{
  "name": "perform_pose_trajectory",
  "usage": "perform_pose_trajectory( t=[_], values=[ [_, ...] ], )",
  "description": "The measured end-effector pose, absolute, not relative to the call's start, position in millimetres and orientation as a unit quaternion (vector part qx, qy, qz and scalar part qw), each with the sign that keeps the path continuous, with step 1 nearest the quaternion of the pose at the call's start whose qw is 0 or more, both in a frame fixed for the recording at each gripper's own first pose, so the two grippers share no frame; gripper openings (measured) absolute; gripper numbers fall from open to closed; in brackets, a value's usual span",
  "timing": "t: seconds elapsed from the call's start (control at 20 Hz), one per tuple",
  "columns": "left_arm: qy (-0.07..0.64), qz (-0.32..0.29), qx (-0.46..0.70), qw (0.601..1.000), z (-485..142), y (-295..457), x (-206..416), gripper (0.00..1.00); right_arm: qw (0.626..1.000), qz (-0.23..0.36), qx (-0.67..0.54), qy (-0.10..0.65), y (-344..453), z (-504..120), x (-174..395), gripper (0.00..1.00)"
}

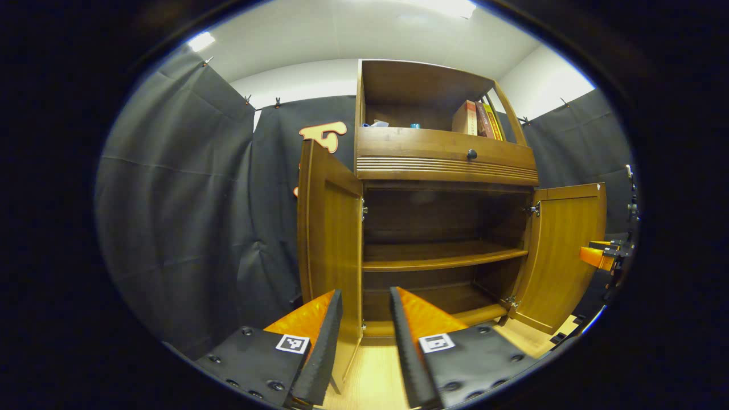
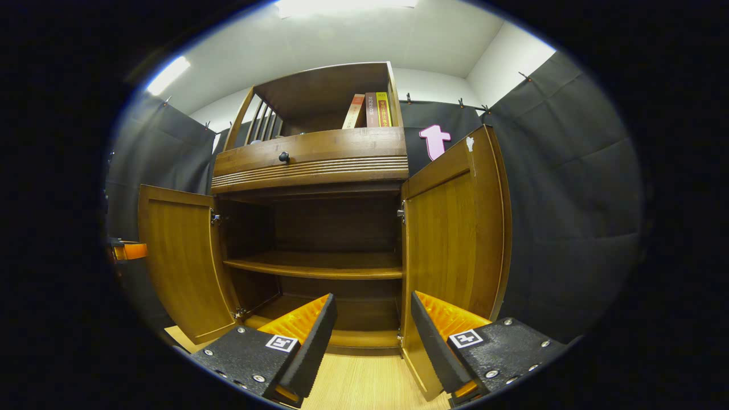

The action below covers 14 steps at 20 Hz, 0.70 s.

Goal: Open the right door of the double-door shoe cabinet with the right hand, and open the left door with the left hand.

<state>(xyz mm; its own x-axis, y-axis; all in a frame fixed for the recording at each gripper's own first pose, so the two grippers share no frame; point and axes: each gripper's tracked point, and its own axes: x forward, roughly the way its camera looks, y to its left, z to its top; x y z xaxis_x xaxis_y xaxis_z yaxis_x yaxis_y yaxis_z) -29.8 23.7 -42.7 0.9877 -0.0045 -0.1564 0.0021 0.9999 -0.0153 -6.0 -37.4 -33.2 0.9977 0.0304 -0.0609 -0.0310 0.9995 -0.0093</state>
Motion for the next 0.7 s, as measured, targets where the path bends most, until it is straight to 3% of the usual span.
perform_pose_trajectory(
  t=[0.1, 0.7],
  values=[
    [0.071, -0.007, -0.003, 0.997, -36, 14, -26, 0.81, 0.999, 0.015, -0.007, 0.031, -40, -34, -6, 0.93],
    [0.063, -0.025, -0.014, 0.998, -31, -19, -9, 0.98, 0.999, 0.017, -0.011, 0.033, -46, -38, -5, 0.93]
  ],
)
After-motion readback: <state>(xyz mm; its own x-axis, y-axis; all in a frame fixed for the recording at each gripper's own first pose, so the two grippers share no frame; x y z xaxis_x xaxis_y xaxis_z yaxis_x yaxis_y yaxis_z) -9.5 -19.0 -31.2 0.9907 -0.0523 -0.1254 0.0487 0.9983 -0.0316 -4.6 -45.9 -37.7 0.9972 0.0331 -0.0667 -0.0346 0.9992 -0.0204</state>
